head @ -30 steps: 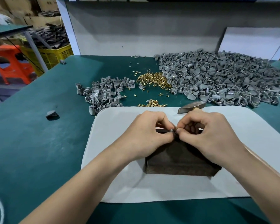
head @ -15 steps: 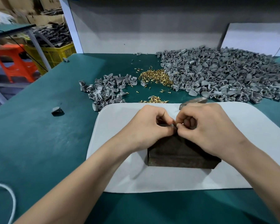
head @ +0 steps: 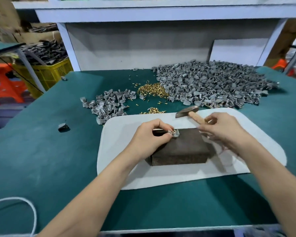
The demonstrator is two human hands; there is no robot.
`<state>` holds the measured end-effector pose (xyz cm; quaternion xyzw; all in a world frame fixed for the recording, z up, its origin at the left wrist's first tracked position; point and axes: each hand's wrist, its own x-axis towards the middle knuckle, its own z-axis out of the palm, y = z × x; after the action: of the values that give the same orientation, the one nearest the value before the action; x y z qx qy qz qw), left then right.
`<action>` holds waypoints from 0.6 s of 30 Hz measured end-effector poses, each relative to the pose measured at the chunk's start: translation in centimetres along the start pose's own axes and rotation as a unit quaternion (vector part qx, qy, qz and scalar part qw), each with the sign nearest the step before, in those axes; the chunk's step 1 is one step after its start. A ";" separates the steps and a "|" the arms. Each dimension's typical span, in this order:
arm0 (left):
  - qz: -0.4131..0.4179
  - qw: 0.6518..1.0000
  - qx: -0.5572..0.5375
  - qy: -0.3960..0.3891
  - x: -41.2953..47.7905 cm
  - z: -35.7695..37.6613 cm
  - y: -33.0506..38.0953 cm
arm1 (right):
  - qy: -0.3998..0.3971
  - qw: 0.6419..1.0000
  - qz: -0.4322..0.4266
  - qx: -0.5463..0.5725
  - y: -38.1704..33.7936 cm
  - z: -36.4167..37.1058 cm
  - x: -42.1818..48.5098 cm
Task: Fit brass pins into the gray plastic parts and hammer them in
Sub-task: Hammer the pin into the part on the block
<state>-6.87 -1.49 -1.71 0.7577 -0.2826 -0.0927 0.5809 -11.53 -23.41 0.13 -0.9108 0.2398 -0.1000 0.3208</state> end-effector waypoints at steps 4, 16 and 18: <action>-0.013 0.999 -0.050 -0.008 -0.2 0.0 -0.1 | -0.008 0.990 -0.002 -0.143 -0.1 0.8 1.2; -0.011 0.995 -0.091 -0.033 0.4 0.0 -1.1 | -0.088 0.994 -0.037 0.055 -4.6 -3.6 -5.3; -0.004 0.995 -0.092 -0.035 0.4 -0.1 -1.0 | -0.123 0.992 -0.033 0.009 -5.6 -3.1 -7.4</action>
<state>-6.16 -1.50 -2.58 0.6981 -0.2902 -0.1472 0.6377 -16.87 -17.55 5.86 -0.9205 0.1679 -0.0002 0.3528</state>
